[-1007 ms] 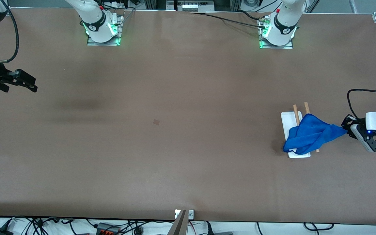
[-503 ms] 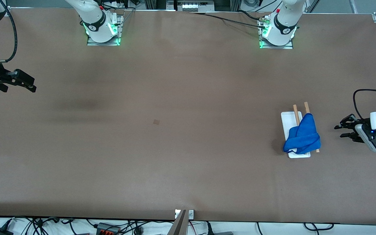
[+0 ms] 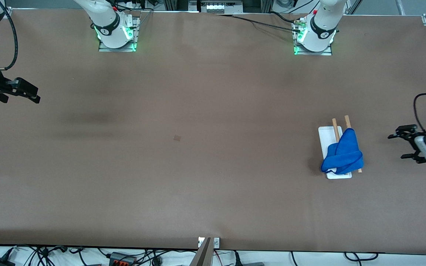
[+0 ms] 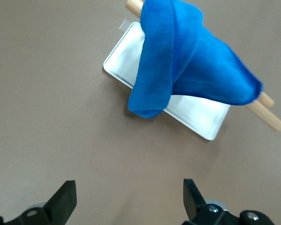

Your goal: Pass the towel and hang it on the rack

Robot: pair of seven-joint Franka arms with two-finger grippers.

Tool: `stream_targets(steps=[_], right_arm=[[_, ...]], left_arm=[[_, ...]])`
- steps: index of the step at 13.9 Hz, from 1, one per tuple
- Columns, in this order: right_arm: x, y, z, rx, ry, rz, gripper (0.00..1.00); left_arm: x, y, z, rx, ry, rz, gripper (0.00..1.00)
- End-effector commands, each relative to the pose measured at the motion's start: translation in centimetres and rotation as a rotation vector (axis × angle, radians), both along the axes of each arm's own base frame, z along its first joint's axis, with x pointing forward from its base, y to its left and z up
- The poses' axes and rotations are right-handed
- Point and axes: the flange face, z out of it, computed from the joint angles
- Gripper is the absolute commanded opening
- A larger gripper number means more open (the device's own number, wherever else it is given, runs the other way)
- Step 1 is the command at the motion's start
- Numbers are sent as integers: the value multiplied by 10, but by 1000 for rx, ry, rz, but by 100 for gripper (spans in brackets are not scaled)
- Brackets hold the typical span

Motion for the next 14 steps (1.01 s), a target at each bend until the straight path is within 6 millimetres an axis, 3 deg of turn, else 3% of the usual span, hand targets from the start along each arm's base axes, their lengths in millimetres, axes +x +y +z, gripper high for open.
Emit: stream_targets(steps=[1,3,5,9,14], right_arm=[[-7,2,9,13,1,-10,100],[-7,2,9,13,2,-10,100],[-7,3,10,8,-1,-8,100],[-10,2,11,5,2,-8,100],[-19,3,5,2,15,5,100]], left_arm=[[0,7,40,-8,0,-28,100],[1,2,67,14,-19,-36,100],[2,-16,97,81,-6,-21,100],[13,-84,145,120,62,-50,100],[15,-118,163,118,119,-50,100]])
